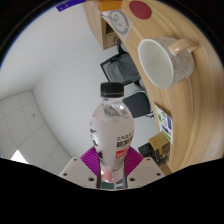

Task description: Pour water

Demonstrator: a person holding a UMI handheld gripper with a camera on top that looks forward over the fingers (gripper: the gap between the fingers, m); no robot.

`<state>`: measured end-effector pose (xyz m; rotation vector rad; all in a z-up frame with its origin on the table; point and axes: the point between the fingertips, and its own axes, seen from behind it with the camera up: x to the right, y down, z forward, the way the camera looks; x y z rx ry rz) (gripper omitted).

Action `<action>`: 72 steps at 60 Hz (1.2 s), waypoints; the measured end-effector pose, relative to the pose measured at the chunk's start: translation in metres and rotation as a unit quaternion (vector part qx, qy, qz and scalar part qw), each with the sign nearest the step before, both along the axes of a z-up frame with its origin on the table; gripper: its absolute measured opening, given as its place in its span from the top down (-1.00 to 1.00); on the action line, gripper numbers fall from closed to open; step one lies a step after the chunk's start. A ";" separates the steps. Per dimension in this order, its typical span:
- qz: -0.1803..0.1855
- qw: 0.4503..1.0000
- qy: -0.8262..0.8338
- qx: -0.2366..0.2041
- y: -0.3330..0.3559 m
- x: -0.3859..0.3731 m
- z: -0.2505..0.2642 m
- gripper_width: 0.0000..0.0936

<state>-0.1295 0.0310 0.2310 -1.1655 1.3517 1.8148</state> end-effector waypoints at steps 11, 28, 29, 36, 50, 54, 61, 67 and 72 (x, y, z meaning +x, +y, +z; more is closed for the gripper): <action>0.008 0.998 0.057 -0.032 0.002 0.010 -0.023 0.38; 0.049 0.992 -0.117 0.003 0.003 0.022 0.008 0.39; 0.049 0.989 -0.139 0.008 0.003 0.027 0.011 0.39; 0.028 0.948 -0.315 0.039 0.005 0.074 0.038 0.38; -0.043 0.738 -0.671 0.062 0.004 0.215 0.043 0.38; -0.044 0.663 -0.746 0.046 0.009 0.249 0.019 0.38; -0.028 0.557 -0.829 0.031 0.009 0.287 -0.034 0.38; 0.004 0.531 -0.847 0.016 0.013 0.298 -0.075 0.38; 0.019 0.524 -0.851 0.012 0.015 0.305 -0.108 0.38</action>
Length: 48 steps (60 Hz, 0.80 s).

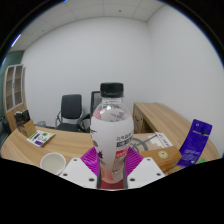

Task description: Pour water

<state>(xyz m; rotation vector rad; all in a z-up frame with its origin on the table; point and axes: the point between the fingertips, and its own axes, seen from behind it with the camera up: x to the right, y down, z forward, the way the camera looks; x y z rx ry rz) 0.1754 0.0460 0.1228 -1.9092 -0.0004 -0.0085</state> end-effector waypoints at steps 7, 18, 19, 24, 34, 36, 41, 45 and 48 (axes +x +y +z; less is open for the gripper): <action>0.005 1.000 0.010 -0.016 0.004 0.003 -0.032 0.38; 0.012 1.000 0.011 -0.020 0.006 0.008 -0.065 0.37; 0.011 1.000 0.008 -0.024 0.003 0.009 -0.069 0.37; 0.012 1.000 0.006 -0.013 0.002 0.007 -0.065 0.22; 0.011 0.999 0.021 -0.048 -0.005 0.007 -0.073 -0.34; 0.009 0.997 0.028 -0.064 -0.011 0.006 -0.075 -0.70; -0.005 0.996 0.030 -0.080 -0.030 0.007 -0.067 -0.79; -0.021 0.996 0.027 -0.083 -0.052 0.009 -0.051 -0.83; -0.031 0.995 0.029 -0.088 -0.073 0.007 -0.036 -0.83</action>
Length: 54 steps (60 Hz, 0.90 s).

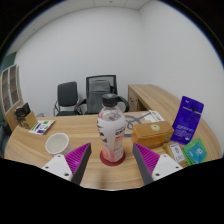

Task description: Pour water

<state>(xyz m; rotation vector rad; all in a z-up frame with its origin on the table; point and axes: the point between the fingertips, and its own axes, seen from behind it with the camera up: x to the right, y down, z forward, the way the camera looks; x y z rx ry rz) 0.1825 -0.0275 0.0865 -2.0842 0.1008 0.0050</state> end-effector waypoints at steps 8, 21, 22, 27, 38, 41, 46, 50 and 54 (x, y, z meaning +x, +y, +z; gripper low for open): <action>-0.024 1.000 0.008 -0.016 -0.070 -0.014 0.042 -0.83; -0.038 0.999 -0.024 -0.025 -0.191 -0.044 0.104 -0.83; -0.041 0.998 -0.026 -0.027 -0.200 -0.046 0.106 -0.83; -0.044 0.998 -0.024 -0.045 -0.240 -0.061 0.115 -0.83; -0.037 0.998 -0.028 -0.047 -0.289 -0.081 0.132 -0.84; -0.039 0.998 -0.030 -0.048 -0.297 -0.083 0.135 -0.84; -0.040 0.998 -0.029 -0.047 -0.307 -0.083 0.139 -0.84; -0.043 0.998 -0.029 -0.044 -0.312 -0.082 0.144 -0.83; -0.044 0.997 -0.051 -0.036 -0.315 -0.077 0.151 -0.83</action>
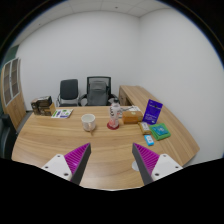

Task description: Pour water

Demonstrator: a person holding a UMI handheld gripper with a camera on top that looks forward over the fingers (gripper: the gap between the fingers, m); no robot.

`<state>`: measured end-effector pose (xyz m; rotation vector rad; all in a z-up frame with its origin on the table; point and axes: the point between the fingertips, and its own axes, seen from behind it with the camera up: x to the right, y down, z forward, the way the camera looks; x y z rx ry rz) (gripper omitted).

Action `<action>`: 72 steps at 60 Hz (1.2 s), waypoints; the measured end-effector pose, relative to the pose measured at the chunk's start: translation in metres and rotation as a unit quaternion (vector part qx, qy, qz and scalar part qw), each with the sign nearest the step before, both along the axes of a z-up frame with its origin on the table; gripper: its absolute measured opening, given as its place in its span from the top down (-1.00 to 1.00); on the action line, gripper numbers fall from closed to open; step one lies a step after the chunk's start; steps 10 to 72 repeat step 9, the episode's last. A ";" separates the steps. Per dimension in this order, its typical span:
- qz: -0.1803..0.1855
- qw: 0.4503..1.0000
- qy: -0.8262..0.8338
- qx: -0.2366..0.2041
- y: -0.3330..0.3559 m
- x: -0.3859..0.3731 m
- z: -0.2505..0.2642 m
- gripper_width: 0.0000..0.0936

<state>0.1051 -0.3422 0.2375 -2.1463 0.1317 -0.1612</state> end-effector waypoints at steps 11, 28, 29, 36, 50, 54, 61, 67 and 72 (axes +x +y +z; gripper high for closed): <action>0.001 1.000 -0.003 0.007 -0.004 -0.002 0.012 -0.84; 0.001 1.000 -0.003 0.007 -0.004 -0.002 0.012 -0.84; 0.001 1.000 -0.003 0.007 -0.004 -0.002 0.012 -0.84; 0.001 1.000 -0.003 0.007 -0.004 -0.002 0.012 -0.84; 0.001 1.000 -0.003 0.007 -0.004 -0.002 0.012 -0.84; 0.001 1.000 -0.003 0.007 -0.004 -0.002 0.012 -0.84; 0.001 1.000 -0.003 0.007 -0.004 -0.002 0.012 -0.84; 0.001 1.000 -0.003 0.007 -0.004 -0.002 0.012 -0.84; 0.001 1.000 -0.003 0.007 -0.004 -0.002 0.012 -0.84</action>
